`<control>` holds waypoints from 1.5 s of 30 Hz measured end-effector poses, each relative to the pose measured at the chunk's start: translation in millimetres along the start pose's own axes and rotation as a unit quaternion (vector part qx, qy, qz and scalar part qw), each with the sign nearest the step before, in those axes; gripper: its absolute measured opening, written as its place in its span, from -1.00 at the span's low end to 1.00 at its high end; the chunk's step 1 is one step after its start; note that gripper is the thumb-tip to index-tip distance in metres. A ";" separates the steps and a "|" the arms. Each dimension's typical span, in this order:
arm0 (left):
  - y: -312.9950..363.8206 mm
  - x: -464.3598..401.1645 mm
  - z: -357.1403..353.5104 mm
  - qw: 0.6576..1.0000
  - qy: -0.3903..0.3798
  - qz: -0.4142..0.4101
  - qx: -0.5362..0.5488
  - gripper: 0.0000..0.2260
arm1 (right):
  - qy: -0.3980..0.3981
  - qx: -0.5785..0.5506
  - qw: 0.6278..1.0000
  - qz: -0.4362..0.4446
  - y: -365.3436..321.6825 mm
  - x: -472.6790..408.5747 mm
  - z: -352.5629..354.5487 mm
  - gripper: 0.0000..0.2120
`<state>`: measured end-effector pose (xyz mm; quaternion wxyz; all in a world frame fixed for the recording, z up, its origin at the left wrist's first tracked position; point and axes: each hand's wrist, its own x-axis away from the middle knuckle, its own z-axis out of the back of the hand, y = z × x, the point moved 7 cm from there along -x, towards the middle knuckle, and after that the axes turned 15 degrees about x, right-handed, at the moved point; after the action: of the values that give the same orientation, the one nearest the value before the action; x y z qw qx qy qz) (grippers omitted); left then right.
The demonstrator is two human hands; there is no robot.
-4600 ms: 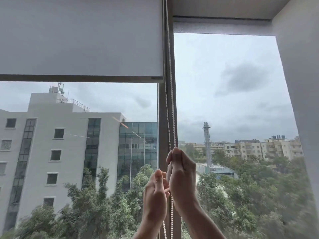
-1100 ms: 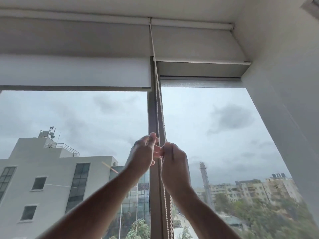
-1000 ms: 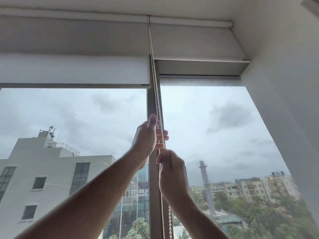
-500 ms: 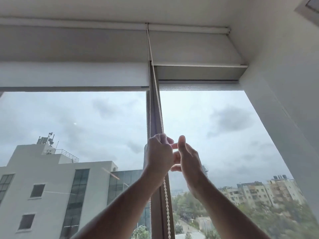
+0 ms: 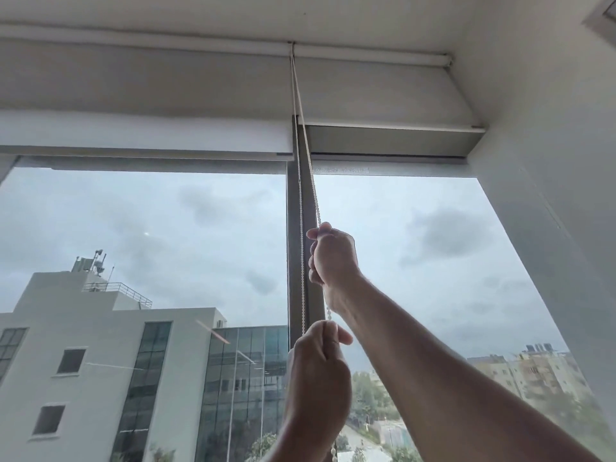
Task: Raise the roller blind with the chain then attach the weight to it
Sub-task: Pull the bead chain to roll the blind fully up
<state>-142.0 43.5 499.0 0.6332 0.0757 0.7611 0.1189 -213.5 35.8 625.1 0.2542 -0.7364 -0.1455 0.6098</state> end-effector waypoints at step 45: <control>8.4 -15.0 23.4 0.992 0.104 -0.026 0.059 -0.60 | -0.082 -0.069 0.991 -0.079 -3.8 22.8 -20.0 -0.71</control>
<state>-116.5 49.6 511.6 0.5477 0.0804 0.8303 0.0649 -188.8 47.0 611.0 0.2376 -0.6857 -0.2657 0.6347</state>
